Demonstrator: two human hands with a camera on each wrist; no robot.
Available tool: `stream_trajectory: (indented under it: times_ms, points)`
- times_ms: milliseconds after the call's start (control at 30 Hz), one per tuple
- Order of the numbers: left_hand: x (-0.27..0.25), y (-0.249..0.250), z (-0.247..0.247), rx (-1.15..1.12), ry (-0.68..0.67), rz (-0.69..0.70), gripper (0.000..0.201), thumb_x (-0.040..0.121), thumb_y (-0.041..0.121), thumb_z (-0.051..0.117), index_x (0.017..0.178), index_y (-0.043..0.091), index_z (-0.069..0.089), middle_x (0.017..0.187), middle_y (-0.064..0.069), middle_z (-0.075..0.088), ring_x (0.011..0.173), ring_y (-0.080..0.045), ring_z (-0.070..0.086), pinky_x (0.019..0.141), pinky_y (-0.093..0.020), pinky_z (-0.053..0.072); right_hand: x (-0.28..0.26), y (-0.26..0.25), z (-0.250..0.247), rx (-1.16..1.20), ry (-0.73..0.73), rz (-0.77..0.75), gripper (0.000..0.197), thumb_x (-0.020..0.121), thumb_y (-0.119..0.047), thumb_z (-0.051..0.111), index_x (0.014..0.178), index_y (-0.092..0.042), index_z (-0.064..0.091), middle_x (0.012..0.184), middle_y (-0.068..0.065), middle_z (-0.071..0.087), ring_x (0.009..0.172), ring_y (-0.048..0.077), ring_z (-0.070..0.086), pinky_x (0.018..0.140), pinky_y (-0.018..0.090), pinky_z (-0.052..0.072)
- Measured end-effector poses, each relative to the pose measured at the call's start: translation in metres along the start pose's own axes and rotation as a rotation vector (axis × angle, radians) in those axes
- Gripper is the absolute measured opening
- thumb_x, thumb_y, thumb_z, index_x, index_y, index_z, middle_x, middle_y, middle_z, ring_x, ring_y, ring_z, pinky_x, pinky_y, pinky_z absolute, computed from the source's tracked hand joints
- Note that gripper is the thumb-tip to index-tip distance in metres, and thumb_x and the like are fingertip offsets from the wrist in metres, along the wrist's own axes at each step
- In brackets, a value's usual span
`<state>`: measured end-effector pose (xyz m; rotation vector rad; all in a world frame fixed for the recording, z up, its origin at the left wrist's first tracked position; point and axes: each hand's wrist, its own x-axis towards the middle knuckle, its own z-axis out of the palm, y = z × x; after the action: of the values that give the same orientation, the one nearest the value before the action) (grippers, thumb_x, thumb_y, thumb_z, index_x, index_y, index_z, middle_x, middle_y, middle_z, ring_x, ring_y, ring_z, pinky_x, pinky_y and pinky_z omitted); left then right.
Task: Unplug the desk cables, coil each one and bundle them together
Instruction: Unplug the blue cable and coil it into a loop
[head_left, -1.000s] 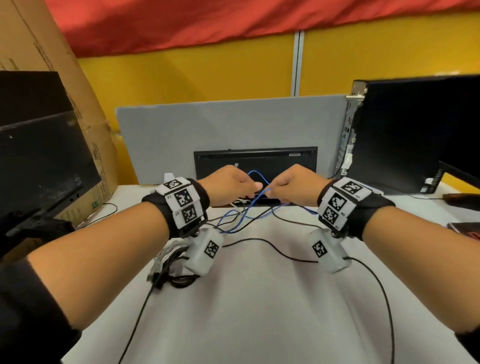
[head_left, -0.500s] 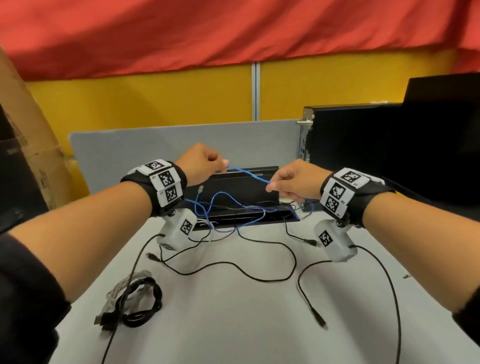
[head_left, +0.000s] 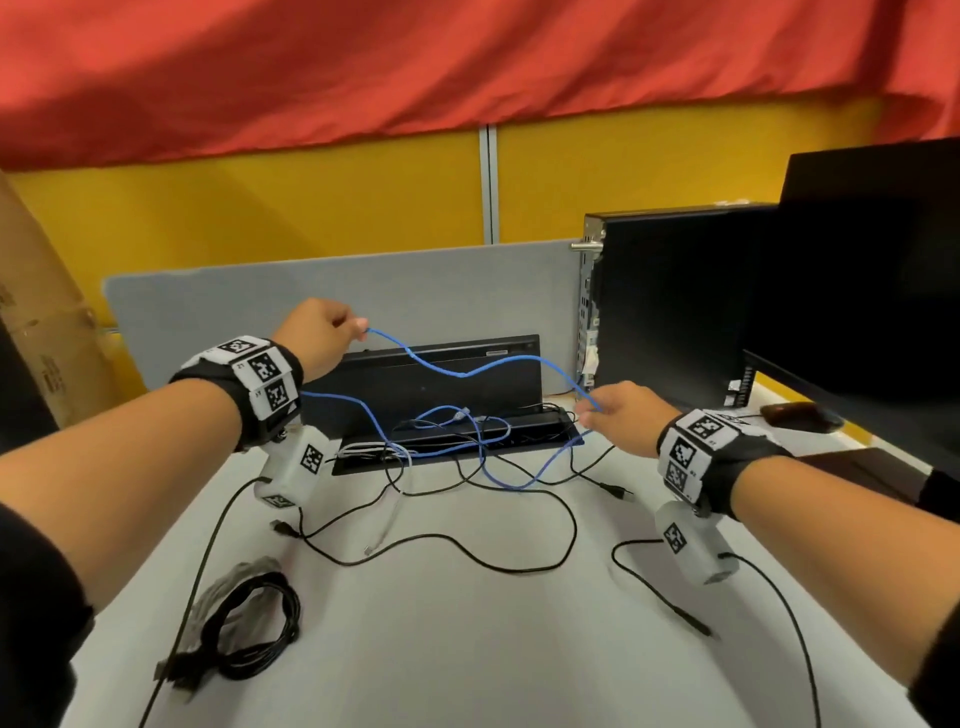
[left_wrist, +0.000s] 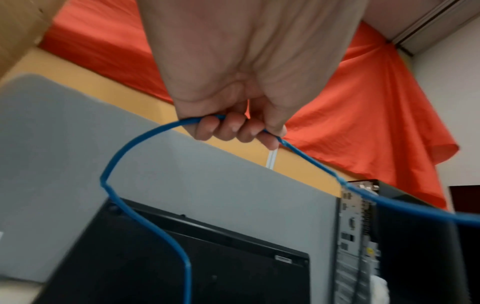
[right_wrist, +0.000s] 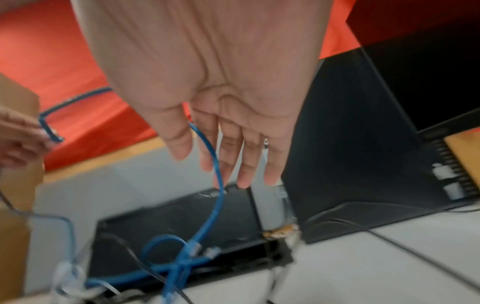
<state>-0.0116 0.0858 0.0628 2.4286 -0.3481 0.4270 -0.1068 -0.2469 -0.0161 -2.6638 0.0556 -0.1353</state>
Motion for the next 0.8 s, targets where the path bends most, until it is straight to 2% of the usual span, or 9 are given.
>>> stream_trajectory:
  times_ms: [100, 233, 400, 467, 533, 600, 667, 733, 800]
  points:
    - [0.001, 0.019, 0.006, -0.035, -0.005, 0.068, 0.028, 0.1, 0.027, 0.051, 0.085, 0.008, 0.066, 0.054, -0.001, 0.04, 0.049, -0.016, 0.035, 0.049, -0.028, 0.028, -0.002, -0.029, -0.01, 0.243, 0.022, -0.063, 0.044, 0.088, -0.029, 0.066, 0.129, -0.017, 0.055, 0.115, -0.001, 0.063, 0.107, 0.018, 0.061, 0.089, 0.031, 0.05]
    - [0.007, 0.053, 0.01, -0.062, 0.004, 0.173, 0.026, 0.099, 0.027, 0.052, 0.081, 0.013, 0.064, 0.053, 0.003, 0.04, 0.046, -0.012, 0.035, 0.047, -0.025, 0.028, -0.004, -0.087, -0.039, 0.47, -0.02, -0.161, 0.075, 0.08, -0.027, 0.076, 0.144, -0.014, 0.039, 0.111, -0.003, 0.068, 0.102, 0.013, 0.065, 0.098, 0.035, 0.049]
    - [0.007, 0.079, 0.007, -0.071, 0.044, 0.282, 0.025, 0.098, 0.026, 0.054, 0.082, 0.011, 0.066, 0.057, 0.003, 0.041, 0.05, -0.012, 0.035, 0.049, -0.027, 0.028, -0.01, -0.126, -0.077, 0.442, -0.348, -0.099, 0.102, 0.07, -0.039, 0.081, 0.149, -0.011, 0.023, 0.141, 0.009, 0.049, 0.119, 0.022, 0.057, 0.105, 0.045, 0.043]
    - [0.005, 0.085, 0.004, -0.079, 0.052, 0.307, 0.024, 0.098, 0.026, 0.055, 0.083, 0.01, 0.066, 0.058, 0.002, 0.043, 0.052, -0.012, 0.036, 0.051, -0.028, 0.029, -0.012, -0.133, -0.085, 0.38, -0.28, -0.11, 0.12, 0.06, -0.055, 0.079, 0.152, -0.011, 0.016, 0.154, 0.007, 0.034, 0.135, 0.022, 0.042, 0.112, 0.046, 0.034]
    - [0.003, 0.093, 0.004, -0.1, 0.031, 0.348, 0.024, 0.097, 0.027, 0.055, 0.082, 0.011, 0.065, 0.059, 0.003, 0.043, 0.053, -0.012, 0.037, 0.051, -0.026, 0.029, -0.01, -0.14, -0.084, 0.397, -0.097, -0.135, 0.108, 0.073, -0.055, 0.073, 0.152, -0.007, 0.018, 0.154, 0.009, 0.033, 0.138, 0.022, 0.039, 0.113, 0.043, 0.034]
    - [-0.001, 0.103, 0.007, -0.124, 0.003, 0.396, 0.025, 0.097, 0.028, 0.056, 0.081, 0.012, 0.065, 0.057, 0.005, 0.043, 0.05, -0.008, 0.035, 0.049, -0.021, 0.028, -0.007, -0.147, -0.078, 0.532, -0.005, -0.143, 0.074, 0.091, -0.037, 0.064, 0.147, -0.002, 0.031, 0.137, 0.014, 0.052, 0.118, 0.023, 0.057, 0.103, 0.039, 0.046]
    - [-0.002, 0.11, 0.008, -0.154, -0.018, 0.432, 0.025, 0.097, 0.029, 0.058, 0.082, 0.011, 0.068, 0.055, 0.006, 0.042, 0.047, -0.004, 0.032, 0.046, -0.017, 0.027, -0.007, -0.15, -0.071, 0.736, 0.022, -0.144, 0.041, 0.098, -0.023, 0.054, 0.131, 0.002, 0.051, 0.094, 0.011, 0.061, 0.07, 0.019, 0.059, 0.069, 0.033, 0.054]
    - [-0.002, 0.11, 0.006, -0.174, -0.079, 0.445, 0.026, 0.096, 0.031, 0.058, 0.084, 0.012, 0.072, 0.058, 0.002, 0.044, 0.047, -0.005, 0.031, 0.046, -0.016, 0.026, -0.006, -0.144, -0.071, 0.674, 0.15, -0.13, 0.027, 0.097, -0.028, 0.056, 0.102, -0.004, 0.068, 0.061, 0.001, 0.047, 0.047, 0.013, 0.039, 0.046, 0.025, 0.037]
    - [0.0, 0.102, 0.003, -0.182, -0.165, 0.433, 0.028, 0.096, 0.033, 0.058, 0.081, 0.014, 0.073, 0.062, -0.003, 0.047, 0.048, -0.006, 0.033, 0.046, -0.016, 0.028, -0.003, -0.128, -0.072, 0.518, 0.275, -0.176, 0.024, 0.091, -0.035, 0.064, 0.082, -0.014, 0.074, 0.039, -0.012, 0.041, 0.034, 0.005, 0.034, 0.039, 0.017, 0.03]
